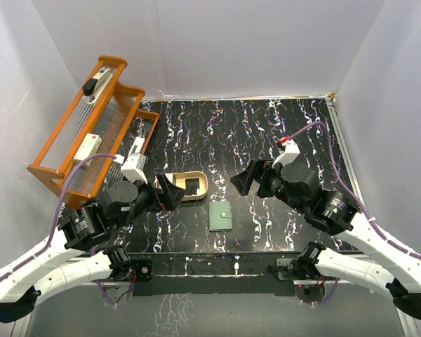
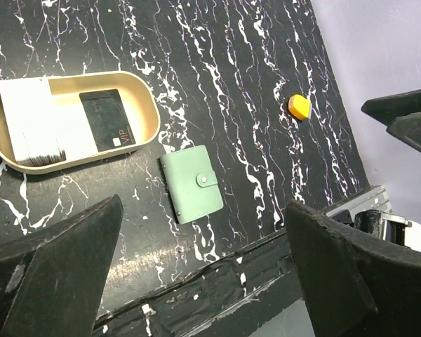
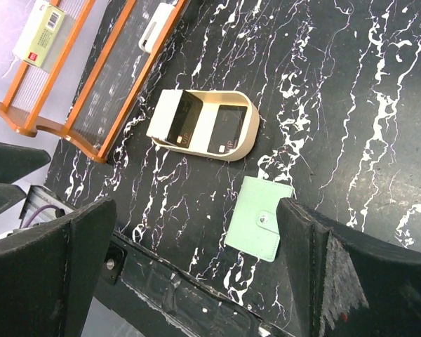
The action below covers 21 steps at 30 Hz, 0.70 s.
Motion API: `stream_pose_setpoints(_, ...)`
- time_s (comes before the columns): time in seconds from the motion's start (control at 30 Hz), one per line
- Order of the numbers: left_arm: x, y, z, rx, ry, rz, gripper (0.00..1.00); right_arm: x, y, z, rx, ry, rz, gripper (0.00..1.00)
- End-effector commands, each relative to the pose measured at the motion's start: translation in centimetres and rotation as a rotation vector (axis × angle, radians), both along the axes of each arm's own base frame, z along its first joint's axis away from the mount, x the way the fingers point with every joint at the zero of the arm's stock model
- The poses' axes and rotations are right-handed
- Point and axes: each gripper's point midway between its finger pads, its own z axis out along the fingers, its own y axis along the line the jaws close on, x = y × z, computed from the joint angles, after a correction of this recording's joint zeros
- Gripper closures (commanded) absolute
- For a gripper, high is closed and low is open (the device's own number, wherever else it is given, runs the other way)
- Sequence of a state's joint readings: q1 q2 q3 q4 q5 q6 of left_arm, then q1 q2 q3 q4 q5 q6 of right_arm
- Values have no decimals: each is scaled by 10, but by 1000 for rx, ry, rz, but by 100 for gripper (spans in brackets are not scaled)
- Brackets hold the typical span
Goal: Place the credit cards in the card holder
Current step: Reset both arms
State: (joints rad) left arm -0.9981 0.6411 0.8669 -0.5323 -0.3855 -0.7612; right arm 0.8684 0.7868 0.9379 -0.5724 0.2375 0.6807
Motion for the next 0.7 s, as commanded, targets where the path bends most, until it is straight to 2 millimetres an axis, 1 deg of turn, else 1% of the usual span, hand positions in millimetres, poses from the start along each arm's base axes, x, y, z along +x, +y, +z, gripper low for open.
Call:
stream_pose_setpoints(0.0,6,-3,28,-24,-57,3,1,8,4,30,57,-78,-10,2)
stream_pose_setpoints(0.1,8,-6,37,-30,-73,-6,1,12,8,38,62,-90,-10,2)
stream_pose_setpoints(0.23,10,-11,48,-37,-99,-21,1,13,12,59,94,-113,2,2)
stream_pose_setpoints(0.33,11,-12,56,-37,-110,-27,1,13,13,67,100,-124,6,2)
stream_pose_setpoints(0.4,11,-11,58,-32,-111,-26,1,13,11,68,101,-128,0,2)
stream_pose_setpoints(0.47,11,-10,55,-26,-110,-20,1,12,10,65,106,-132,-1,2)
stream_pose_setpoints(0.67,10,-6,41,-39,-97,1,1,6,8,41,109,-70,-6,2)
